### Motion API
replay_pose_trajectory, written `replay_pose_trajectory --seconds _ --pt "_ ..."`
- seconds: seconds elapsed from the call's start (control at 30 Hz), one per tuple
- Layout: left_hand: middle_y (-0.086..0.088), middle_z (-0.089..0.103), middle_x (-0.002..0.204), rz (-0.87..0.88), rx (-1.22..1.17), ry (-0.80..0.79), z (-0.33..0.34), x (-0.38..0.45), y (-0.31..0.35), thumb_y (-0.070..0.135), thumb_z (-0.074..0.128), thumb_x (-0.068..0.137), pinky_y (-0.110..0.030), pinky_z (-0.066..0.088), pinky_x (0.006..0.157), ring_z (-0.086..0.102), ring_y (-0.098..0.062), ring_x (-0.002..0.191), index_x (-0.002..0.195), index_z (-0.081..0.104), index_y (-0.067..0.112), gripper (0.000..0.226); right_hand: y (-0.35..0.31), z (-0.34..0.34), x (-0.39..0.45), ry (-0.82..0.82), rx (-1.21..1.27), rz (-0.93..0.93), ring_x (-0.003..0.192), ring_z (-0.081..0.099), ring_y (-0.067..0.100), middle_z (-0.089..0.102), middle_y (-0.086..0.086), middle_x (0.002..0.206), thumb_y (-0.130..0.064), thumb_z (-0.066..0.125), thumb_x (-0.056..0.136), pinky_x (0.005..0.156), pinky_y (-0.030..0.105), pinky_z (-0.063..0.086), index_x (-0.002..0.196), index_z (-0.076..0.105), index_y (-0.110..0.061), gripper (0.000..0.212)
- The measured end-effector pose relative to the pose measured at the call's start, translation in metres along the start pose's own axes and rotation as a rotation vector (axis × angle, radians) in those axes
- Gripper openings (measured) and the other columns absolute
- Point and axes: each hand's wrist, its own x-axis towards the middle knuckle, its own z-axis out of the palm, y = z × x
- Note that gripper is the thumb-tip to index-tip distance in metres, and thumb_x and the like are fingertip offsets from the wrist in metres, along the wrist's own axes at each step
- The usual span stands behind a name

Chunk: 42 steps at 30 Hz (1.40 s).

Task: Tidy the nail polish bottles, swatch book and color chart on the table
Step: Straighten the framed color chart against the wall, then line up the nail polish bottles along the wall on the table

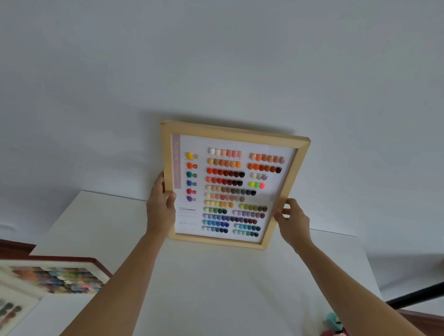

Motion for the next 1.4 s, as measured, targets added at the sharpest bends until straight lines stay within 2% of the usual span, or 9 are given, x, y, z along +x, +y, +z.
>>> replay_pose_trajectory --seconds 0.23,0.37,0.53,0.63,0.8,1.0,1.17,1.3,1.4 --pt "-0.011 0.049 0.135 0.014 0.023 0.028 -0.01 -0.01 0.007 0.007 0.053 0.093 -0.041 0.055 0.084 0.053 -0.028 0.123 0.142 0.03 0.019 0.056 -0.004 -0.011 -0.01 0.002 0.003 0.03 0.101 0.061 0.025 0.061 0.012 0.122 -0.023 0.06 0.09 0.067 0.026 0.049 0.129 0.045 -0.019 0.042" --pt "-0.015 0.044 0.139 0.031 0.035 0.082 -0.017 -0.024 0.016 0.005 0.053 0.092 -0.039 0.05 0.09 0.047 -0.03 0.128 0.143 0.029 0.014 0.057 -0.007 -0.023 -0.024 0.015 -0.012 0.013 0.093 0.055 0.019 0.06 0.013 0.122 -0.023 0.06 0.09 0.068 0.027 0.046 0.129 0.044 -0.019 0.043" --pt "-0.016 0.044 0.136 0.185 -0.017 0.121 -0.021 -0.052 0.033 0.001 0.056 0.089 -0.046 0.049 0.097 0.04 -0.027 0.131 0.136 0.036 0.01 0.052 -0.005 -0.054 -0.053 0.027 -0.019 0.014 0.095 0.056 0.02 0.061 0.009 0.116 -0.025 0.061 0.09 0.066 0.026 0.046 0.126 0.048 -0.02 0.038" --pt "-0.018 0.045 0.135 0.284 -0.023 0.105 -0.013 -0.08 0.045 0.004 0.056 0.09 -0.04 0.044 0.099 0.042 -0.029 0.128 0.135 0.038 0.008 0.049 0.007 -0.081 -0.072 0.028 -0.033 0.005 0.093 0.059 0.019 0.064 0.006 0.109 -0.026 0.061 0.089 0.059 0.023 0.045 0.12 0.053 -0.021 0.033" --pt "-0.016 0.047 0.135 0.336 -0.053 -0.088 0.018 -0.139 0.061 0.006 0.054 0.091 -0.03 0.04 0.1 0.043 -0.026 0.129 0.134 0.04 0.008 0.046 0.04 -0.129 -0.096 0.022 -0.022 0.05 0.079 0.06 0.016 0.066 0.001 0.099 -0.025 0.063 0.087 0.062 0.026 0.049 0.112 0.058 -0.023 0.025" --pt "-0.01 0.052 0.134 0.369 -0.021 -0.342 0.064 -0.206 0.077 0.011 0.053 0.092 -0.035 0.043 0.103 0.048 -0.021 0.125 0.133 0.045 0.008 0.041 0.097 -0.177 -0.107 -0.05 -0.074 0.068 0.079 0.065 0.016 0.069 0.0 0.09 -0.021 0.064 0.086 0.07 0.037 0.056 0.102 0.062 -0.022 0.016" --pt "-0.004 0.059 0.125 0.299 0.016 -0.513 0.114 -0.251 0.094 0.015 0.053 0.093 -0.032 0.045 0.1 0.055 -0.016 0.118 0.126 0.054 0.01 0.033 0.149 -0.206 -0.109 -0.16 -0.184 0.05 0.075 0.065 0.014 0.067 -0.007 0.086 -0.019 0.062 0.088 0.055 0.019 0.052 0.095 0.065 -0.025 0.01" --pt "-0.001 0.062 0.122 0.259 0.107 -0.654 0.159 -0.273 0.112 0.016 0.054 0.094 -0.019 0.041 0.095 0.057 -0.012 0.114 0.122 0.058 0.014 0.029 0.185 -0.214 -0.106 -0.299 -0.339 0.018 0.089 0.065 0.015 0.069 -0.002 0.094 -0.016 0.064 0.086 0.076 0.022 0.052 0.098 0.068 -0.016 0.012" --pt "-0.001 0.064 0.119 0.176 0.135 -0.761 0.189 -0.279 0.124 0.013 0.055 0.093 -0.017 0.041 0.092 0.06 -0.011 0.108 0.117 0.062 0.015 0.026 0.199 -0.209 -0.101 -0.388 -0.383 0.044 0.086 0.063 0.014 0.069 0.004 0.101 -0.019 0.069 0.083 0.072 0.016 0.046 0.1 0.067 -0.011 0.019"
